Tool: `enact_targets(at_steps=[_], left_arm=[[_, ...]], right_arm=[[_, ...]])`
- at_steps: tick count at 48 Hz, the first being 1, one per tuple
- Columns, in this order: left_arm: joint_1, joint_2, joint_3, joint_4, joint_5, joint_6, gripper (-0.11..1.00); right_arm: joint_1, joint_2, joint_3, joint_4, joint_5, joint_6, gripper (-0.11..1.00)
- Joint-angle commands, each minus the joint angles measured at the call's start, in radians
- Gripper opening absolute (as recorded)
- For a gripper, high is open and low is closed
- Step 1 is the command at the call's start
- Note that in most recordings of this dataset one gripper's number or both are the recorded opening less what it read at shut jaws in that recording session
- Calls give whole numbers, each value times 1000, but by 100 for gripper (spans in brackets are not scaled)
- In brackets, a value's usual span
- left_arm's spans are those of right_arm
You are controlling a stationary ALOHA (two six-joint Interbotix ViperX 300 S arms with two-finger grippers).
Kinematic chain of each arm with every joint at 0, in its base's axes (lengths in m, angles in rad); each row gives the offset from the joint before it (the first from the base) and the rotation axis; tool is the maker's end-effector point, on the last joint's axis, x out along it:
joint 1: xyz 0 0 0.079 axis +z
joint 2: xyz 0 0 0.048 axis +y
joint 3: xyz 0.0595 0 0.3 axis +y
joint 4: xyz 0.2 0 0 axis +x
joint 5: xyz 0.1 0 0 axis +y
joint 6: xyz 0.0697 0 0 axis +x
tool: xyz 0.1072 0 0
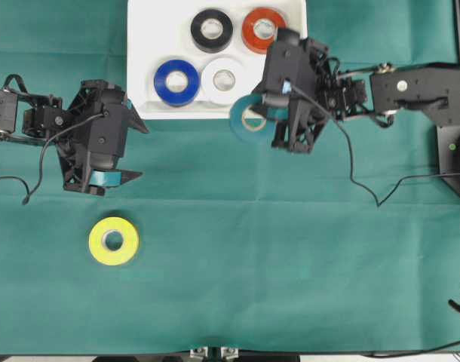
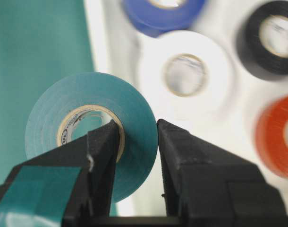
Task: Put the tape alternately from left to right into the white case.
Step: 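Carry the teal roll into the tray beside the white roll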
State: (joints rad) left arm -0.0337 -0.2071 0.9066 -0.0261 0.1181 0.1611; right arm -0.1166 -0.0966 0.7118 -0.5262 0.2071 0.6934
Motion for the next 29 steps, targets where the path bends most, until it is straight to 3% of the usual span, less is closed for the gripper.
enact_targets(at_steps=[1,29], left_arm=[[-3,-18,-15,-2,0,-2,73],[-5,-17,-21,-2,0,-2,73]], right_arm=[[-38,-28,-5,-15,-5,0,25],[-201,29,43,-41,-69,0,25]])
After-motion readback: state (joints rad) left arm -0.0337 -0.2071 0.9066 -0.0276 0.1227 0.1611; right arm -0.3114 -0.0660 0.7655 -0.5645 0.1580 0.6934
